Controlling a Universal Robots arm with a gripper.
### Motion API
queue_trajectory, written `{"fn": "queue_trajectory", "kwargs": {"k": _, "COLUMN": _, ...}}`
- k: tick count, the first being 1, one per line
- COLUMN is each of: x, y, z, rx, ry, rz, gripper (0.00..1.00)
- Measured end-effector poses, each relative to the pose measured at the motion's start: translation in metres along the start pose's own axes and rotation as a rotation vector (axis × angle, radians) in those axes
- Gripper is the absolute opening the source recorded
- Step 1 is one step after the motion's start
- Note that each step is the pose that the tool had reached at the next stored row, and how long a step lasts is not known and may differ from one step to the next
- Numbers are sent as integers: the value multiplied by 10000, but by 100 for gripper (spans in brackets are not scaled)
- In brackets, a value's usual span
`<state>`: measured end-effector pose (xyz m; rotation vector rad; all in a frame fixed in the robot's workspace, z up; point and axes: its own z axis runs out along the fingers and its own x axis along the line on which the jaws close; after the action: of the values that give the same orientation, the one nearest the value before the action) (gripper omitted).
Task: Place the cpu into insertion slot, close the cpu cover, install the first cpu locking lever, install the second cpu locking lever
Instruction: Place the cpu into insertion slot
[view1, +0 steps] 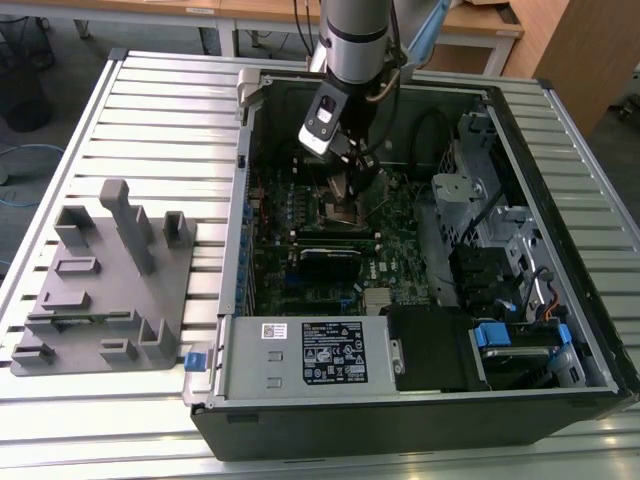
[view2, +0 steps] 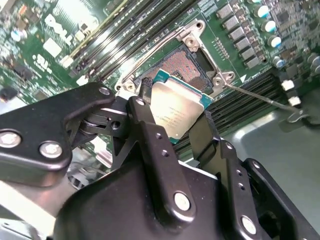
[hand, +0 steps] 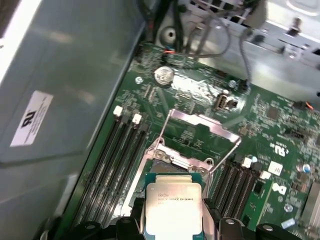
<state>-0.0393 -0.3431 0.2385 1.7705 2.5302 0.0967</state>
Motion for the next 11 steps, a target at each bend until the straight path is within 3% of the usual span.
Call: {"fn": "queue_trajectory", "kwargs": {"k": 11, "x": 0, "y": -1, "z": 16, "rx": 13, "ry": -163, "rz": 1999, "gripper": 54}}
